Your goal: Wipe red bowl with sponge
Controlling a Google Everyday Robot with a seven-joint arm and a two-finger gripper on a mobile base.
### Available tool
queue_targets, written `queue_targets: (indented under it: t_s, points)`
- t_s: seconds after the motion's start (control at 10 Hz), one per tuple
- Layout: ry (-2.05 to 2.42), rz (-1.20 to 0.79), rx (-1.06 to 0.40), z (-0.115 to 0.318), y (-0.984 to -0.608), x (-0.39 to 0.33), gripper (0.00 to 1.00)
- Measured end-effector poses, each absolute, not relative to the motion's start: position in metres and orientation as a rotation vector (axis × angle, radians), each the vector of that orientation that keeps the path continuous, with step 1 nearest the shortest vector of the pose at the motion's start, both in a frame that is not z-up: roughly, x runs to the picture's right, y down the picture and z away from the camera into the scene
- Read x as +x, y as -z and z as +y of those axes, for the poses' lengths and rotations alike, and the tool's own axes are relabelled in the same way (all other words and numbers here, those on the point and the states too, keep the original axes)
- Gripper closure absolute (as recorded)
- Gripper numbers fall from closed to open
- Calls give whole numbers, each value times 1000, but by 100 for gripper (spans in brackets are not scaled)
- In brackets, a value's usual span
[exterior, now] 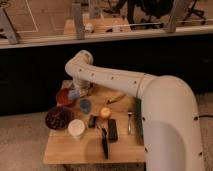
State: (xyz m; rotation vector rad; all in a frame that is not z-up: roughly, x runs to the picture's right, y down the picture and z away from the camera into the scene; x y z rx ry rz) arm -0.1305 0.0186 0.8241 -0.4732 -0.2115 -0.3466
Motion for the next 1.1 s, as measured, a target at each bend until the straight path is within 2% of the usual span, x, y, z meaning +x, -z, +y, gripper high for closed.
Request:
queue_targets:
  t_s: [0.6,1.1]
  points:
    - [343,-218,-465,17,-826,-131,100]
    - [458,-271,-360,5,-838,-158,100]
